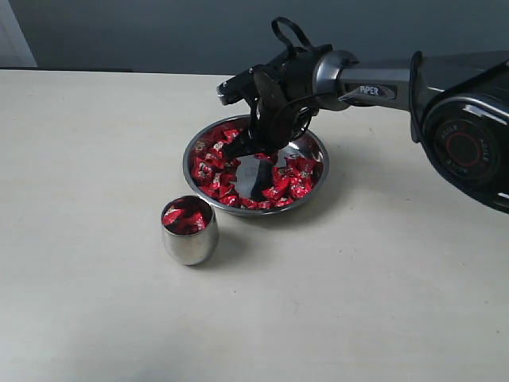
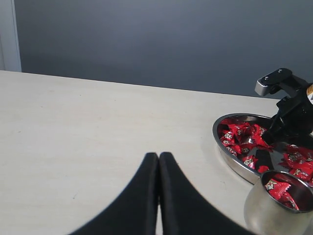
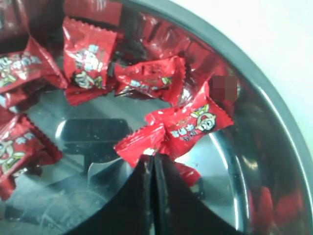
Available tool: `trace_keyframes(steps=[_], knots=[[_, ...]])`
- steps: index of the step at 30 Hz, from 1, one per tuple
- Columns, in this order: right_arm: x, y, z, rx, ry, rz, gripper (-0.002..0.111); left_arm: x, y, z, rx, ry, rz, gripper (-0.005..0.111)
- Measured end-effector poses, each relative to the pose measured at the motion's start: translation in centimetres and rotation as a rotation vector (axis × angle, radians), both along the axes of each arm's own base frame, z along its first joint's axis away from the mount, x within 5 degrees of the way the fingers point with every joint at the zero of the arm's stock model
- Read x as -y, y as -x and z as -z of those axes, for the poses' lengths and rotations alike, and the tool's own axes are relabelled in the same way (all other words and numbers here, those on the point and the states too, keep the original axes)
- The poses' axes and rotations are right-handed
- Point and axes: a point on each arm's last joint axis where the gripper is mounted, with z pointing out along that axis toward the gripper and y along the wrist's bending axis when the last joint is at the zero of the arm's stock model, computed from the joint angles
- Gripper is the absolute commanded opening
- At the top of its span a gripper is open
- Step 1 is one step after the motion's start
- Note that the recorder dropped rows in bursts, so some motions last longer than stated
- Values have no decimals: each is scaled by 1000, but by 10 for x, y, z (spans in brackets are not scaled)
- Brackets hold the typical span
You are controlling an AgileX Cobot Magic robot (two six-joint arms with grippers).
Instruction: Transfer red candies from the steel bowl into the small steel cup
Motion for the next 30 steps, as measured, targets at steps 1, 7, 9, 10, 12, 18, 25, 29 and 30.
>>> trace_keyframes(steps=[1, 7, 9, 10, 12, 18, 25, 29, 30], knots=[[0, 0, 0, 0, 0, 0, -1, 0, 0, 0, 0, 0, 0, 0], [-1, 2, -2, -24, -16, -5, -1, 0, 0, 0, 0, 0, 0, 0], [-2, 4, -5, -34, -27, -3, -1, 0, 0, 0, 0, 0, 0, 0], [-2, 4, -8, -33, -36, -4, -1, 0, 0, 0, 0, 0, 0, 0], [-3, 4, -14, -29, -50, -5, -1, 0, 0, 0, 0, 0, 0, 0], [-5, 7, -43, 3, -105, -16, -1, 0, 0, 0, 0, 0, 0, 0], [-4, 10, -44, -26, -83, -45, 24, 0, 0, 0, 0, 0, 0, 0], [-3, 11, -33, -54, -51, -69, 44, 0, 0, 0, 0, 0, 0, 0], [-4, 10, -30, -55, -50, -71, 43, 0, 0, 0, 0, 0, 0, 0]])
